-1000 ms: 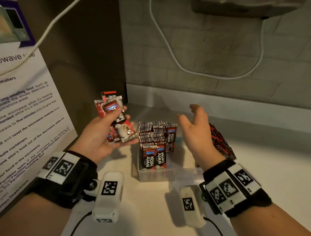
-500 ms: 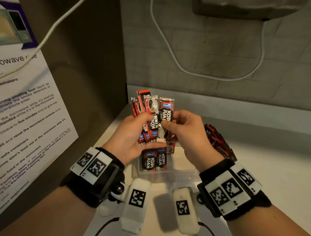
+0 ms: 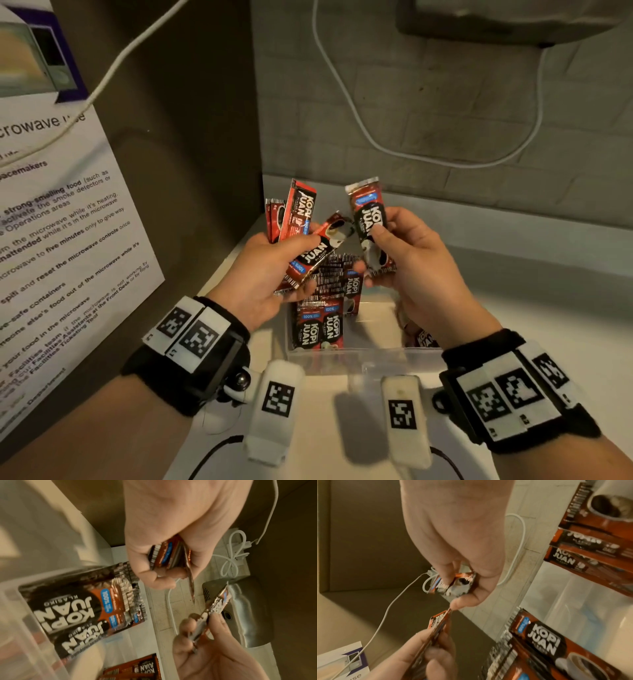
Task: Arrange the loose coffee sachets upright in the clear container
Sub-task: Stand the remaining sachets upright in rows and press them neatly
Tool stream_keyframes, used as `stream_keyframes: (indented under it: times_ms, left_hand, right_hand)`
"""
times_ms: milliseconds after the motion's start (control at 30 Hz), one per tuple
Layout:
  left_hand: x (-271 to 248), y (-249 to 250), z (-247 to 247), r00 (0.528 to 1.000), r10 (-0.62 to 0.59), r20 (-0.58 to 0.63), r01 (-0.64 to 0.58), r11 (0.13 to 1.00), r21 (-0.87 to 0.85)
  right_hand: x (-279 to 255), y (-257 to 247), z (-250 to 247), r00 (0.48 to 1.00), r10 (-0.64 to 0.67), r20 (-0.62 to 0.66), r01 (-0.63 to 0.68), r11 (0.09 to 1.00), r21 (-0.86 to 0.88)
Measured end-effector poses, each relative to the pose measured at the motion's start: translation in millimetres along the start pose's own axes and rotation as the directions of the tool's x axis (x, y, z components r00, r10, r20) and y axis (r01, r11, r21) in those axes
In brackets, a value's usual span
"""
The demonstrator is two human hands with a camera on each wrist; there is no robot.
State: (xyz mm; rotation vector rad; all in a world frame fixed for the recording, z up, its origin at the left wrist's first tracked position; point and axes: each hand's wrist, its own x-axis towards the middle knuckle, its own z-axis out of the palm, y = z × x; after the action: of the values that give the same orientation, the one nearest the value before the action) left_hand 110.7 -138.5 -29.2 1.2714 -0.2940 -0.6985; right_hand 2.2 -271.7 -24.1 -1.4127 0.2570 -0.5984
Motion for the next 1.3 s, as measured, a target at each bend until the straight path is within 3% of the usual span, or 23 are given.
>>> stream_keyframes:
  times_ms: [133,267,433,533,667,767,867,967,1167,1300]
  left_hand:
    - [1.9,2.9,-8.5,0.998,0.057,0.024,-0.061,0.984,0.170]
    - [-0.4,8.0,-12.0,0.987,0.070,0.146,-0.113,0.942,0.316]
    - [-4.2,8.9,-10.0,0.975,0.041,0.218,-0.121,0.922,0.368]
    - [-7.9,8.7,-6.9,0.975,0.039,0.218,-0.114,0.933,0.341]
    - [-9.8,6.4,-5.2,0.971,0.017,0.239,-0.094,0.945,0.312]
    - [-10.8,6.5,-4.8,0.977,-0.001,0.212,-0.047,0.974,0.224]
    - [-11.6,9.6,-5.5,0.988,0.037,0.147,-0.044,0.998,0.043]
    - [-10.5,8.6,-2.2,0.988,0.119,0.101,-0.119,0.993,-0.009]
    - [-9.3,6.0,12.1,0.983,0.181,0.016,-0.181,0.984,0.007]
    - [-10.6,2.4,24.1,0.980,0.198,0.021,-0.199,0.980,0.023]
  right_hand:
    - [-2.0,-13.2,-10.9,0.986,-0.076,0.146,0.110,0.963,-0.244]
    - [0.2,-28.7,-12.3,0.966,0.020,0.257,0.096,0.898,-0.429]
    - [7.2,-27.3,-7.5,0.959,-0.034,0.280,0.244,0.598,-0.764]
    - [7.2,-23.9,-5.3,0.943,-0.001,0.333,0.283,0.533,-0.798]
    - [7.9,-18.4,-2.4,0.928,0.069,0.367,0.263,0.578,-0.772]
    - [7.7,-13.8,-5.8,0.935,0.092,0.342,0.195,0.673,-0.714]
    - [5.9,-4.6,-10.6,0.975,0.027,0.220,0.109,0.806,-0.582]
    - [2.6,4.4,-6.1,0.989,0.039,0.140,0.028,0.896,-0.442]
    - [-2.9,1.1,4.6,0.980,0.047,0.195,0.057,0.866,-0.497]
    - [-1.1,-5.7,9.6,0.993,-0.003,0.117,0.070,0.817,-0.572]
